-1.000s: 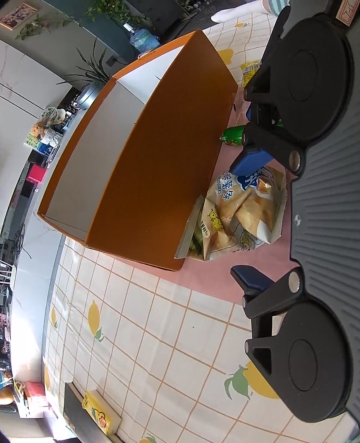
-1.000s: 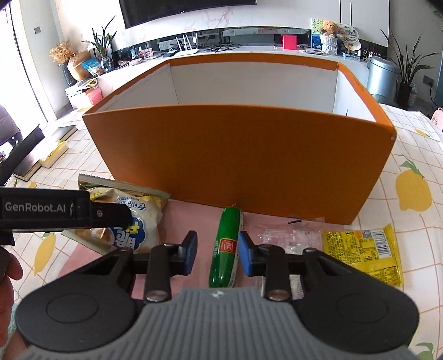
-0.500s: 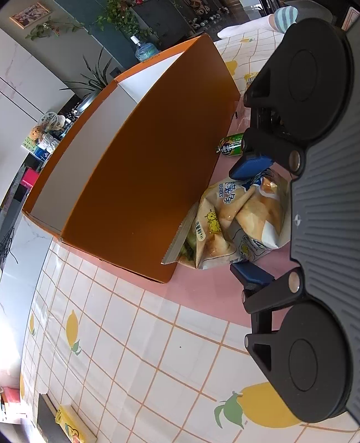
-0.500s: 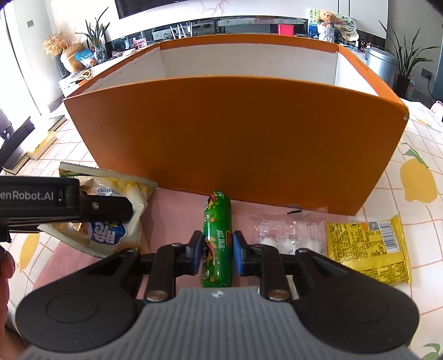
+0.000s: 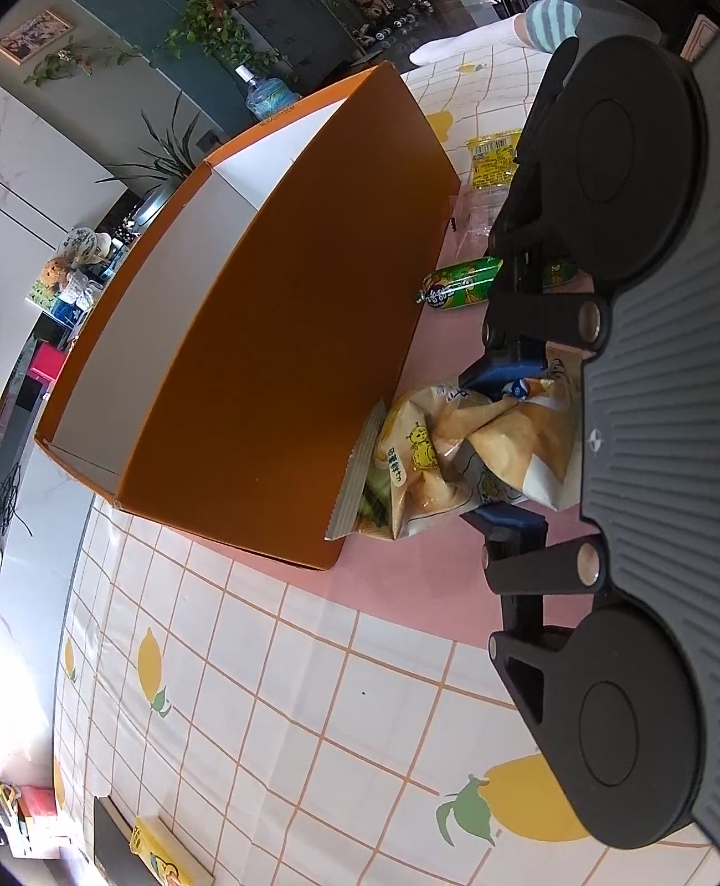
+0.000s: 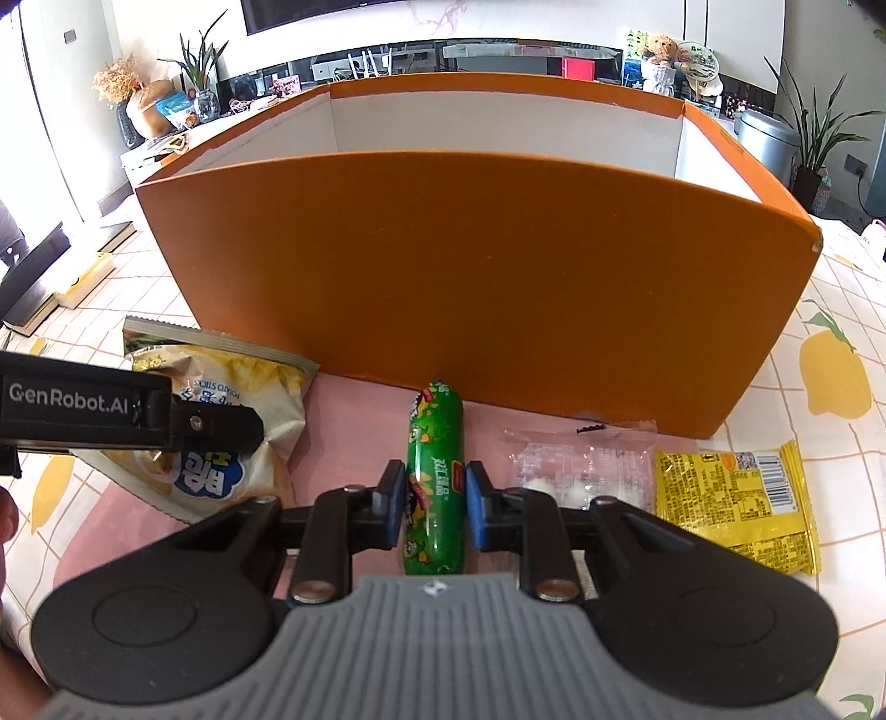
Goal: Organize snacks
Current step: 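Grasp the white-and-yellow chip bag with the left tool while the right tool grasps the green sausage stick, then lift both snacks over the orange box and open both tools to drop them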
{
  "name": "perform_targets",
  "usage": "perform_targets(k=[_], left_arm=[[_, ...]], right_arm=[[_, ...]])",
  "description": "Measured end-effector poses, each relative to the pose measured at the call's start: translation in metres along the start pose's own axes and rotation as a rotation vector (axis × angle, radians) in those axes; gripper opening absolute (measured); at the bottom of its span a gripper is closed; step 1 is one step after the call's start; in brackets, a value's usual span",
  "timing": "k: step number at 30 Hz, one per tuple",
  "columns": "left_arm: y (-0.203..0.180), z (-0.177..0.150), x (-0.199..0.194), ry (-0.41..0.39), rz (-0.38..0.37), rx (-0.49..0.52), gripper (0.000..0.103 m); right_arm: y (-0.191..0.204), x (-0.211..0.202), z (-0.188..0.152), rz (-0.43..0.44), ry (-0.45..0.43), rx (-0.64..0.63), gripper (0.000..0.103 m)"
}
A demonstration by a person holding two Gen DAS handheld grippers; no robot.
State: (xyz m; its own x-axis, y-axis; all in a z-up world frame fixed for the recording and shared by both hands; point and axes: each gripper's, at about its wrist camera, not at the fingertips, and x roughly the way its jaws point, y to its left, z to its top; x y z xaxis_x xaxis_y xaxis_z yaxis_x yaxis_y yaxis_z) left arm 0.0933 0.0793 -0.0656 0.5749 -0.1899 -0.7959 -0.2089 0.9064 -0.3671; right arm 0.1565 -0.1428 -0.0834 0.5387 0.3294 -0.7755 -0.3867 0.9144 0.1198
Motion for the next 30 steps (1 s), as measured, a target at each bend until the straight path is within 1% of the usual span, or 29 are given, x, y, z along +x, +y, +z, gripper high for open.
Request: perform_targets(k=[5, 15, 22, 30], left_arm=[[-0.006, -0.004, -0.012, -0.026, 0.01, 0.027, 0.039], [-0.024, -0.013, -0.039, -0.05, 0.041, 0.086, 0.039], [-0.041, -0.016, -0.059, -0.086, 0.061, 0.137, 0.039], [-0.067, -0.014, -0.084, -0.173, 0.103, 0.234, 0.039]], right_arm=[[-0.002, -0.006, 0.0, 0.009, 0.006, 0.014, 0.02], [-0.008, -0.033, -0.004, 0.031, -0.02, 0.009, 0.019], [-0.014, -0.057, -0.007, 0.04, -0.064, 0.02, 0.019], [-0.025, -0.094, -0.007, 0.049, -0.141, 0.04, 0.019]])
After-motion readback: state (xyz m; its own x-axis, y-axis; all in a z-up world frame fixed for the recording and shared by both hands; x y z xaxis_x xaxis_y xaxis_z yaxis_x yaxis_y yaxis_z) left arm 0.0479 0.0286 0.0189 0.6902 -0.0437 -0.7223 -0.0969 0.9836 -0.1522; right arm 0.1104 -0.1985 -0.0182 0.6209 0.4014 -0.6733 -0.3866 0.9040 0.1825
